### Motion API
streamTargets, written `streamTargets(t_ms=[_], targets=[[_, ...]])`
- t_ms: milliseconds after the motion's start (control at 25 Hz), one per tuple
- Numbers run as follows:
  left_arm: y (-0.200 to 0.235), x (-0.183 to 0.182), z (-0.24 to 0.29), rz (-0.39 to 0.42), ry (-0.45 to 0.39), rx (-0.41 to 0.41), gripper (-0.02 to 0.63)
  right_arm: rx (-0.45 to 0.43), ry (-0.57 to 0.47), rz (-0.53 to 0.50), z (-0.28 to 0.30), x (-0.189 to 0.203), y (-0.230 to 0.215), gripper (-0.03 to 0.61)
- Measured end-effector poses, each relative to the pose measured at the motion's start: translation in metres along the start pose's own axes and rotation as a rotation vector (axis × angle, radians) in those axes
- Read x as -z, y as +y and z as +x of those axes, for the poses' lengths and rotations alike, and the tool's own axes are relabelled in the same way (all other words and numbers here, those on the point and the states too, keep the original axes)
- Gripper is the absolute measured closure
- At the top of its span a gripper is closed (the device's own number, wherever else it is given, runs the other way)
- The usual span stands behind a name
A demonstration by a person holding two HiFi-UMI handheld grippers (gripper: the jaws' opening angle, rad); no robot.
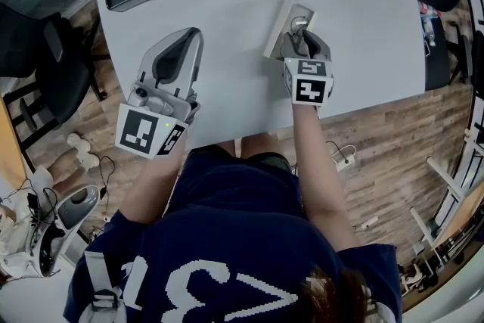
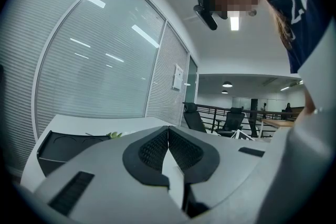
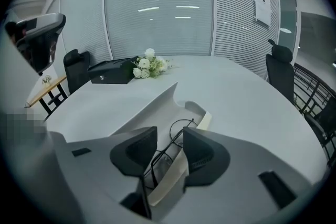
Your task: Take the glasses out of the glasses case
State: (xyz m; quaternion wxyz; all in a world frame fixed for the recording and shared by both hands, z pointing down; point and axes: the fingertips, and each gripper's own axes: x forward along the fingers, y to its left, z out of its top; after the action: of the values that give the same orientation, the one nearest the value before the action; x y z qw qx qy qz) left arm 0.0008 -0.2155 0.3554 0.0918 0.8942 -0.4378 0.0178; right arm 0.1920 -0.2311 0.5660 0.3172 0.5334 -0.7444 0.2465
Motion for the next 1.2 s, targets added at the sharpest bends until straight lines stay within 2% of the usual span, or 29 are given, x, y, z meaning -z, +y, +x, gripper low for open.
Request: streamTargets(t_ms=[240, 600, 840, 920, 1040, 1200], targets=[[0.002, -0.001, -0.003, 0.001, -0.003, -0.005, 0.599, -0.026, 0.066, -0.11, 0.003, 0.006, 0.009, 0.402], [0.006, -0.003, -0.004, 0.003, -0.007, -0.01, 0.598, -0.058, 0.103, -0.139, 0.008, 0.007, 0.019, 0.407], [0.008, -0.002, -0.004, 0.005, -0.003, -0.012, 0.6, -0.025, 0.133, -0.123, 0.014, 0.006, 0.009, 0.492], [0.008, -0.002, -0.004, 0.004, -0.001, -0.013, 0.6, -0.034, 0.132, -0.126, 0.016, 0.004, 0.008, 0.499], [0.008, -0.003, -0.004, 0.007, -0.004, -0.016, 0.6, -0.062, 0.096, -0.089, 0.013, -0.001, 0.007, 0.529], [0.009, -0.006, -0.006, 0.01, -0.01, -0.023, 0.6, -0.085, -0.001, 0.023, 0.005, -0.009, 0.004, 0.546]])
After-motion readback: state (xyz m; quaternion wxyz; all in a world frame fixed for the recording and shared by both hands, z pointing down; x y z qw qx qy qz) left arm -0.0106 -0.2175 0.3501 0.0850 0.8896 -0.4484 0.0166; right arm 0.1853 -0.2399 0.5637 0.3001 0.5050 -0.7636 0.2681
